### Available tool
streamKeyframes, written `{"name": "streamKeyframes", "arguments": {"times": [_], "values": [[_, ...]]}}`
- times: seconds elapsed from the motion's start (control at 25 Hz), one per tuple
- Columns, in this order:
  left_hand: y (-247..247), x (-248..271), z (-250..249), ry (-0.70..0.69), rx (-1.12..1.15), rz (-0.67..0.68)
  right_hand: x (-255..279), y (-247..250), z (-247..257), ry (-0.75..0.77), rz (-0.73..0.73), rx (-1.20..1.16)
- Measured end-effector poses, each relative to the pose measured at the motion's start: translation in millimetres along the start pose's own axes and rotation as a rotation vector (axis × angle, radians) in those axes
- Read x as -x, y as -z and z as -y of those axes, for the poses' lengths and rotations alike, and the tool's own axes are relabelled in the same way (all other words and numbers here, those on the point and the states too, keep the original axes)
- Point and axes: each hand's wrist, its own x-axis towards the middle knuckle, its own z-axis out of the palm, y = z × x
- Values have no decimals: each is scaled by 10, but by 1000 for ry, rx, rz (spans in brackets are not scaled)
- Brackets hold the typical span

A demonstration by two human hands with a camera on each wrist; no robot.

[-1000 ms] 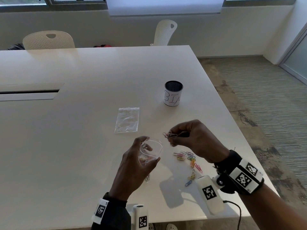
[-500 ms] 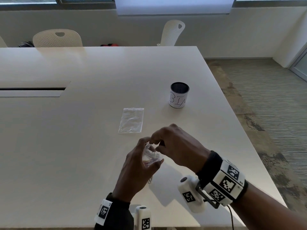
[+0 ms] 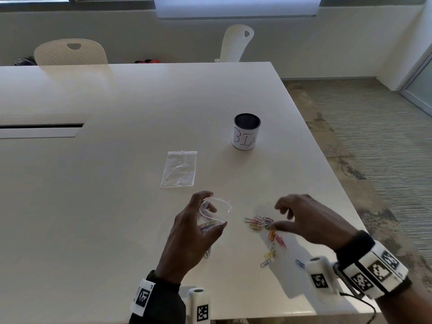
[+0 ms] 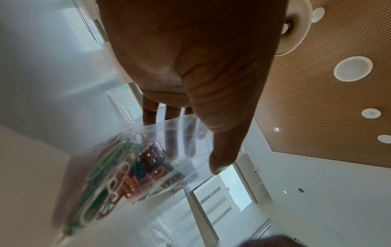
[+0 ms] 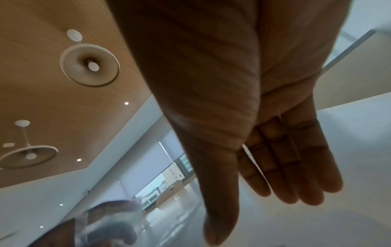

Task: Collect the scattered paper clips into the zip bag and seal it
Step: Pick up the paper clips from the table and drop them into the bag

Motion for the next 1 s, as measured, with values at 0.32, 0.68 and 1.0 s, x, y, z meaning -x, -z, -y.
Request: {"name": "streamKeyframes", "arguments": {"times": [0.32,0.68,1.0], "values": [[-11,-17,-14,11,-9,3,426,-588,56,-190,76,-63],[4,-15,-27,-1,-12,-1,-67,-655,98,-117,-117,-217],[36,10,10,-10,-16,-27,-101,-606,63,168,-2,31]]}}
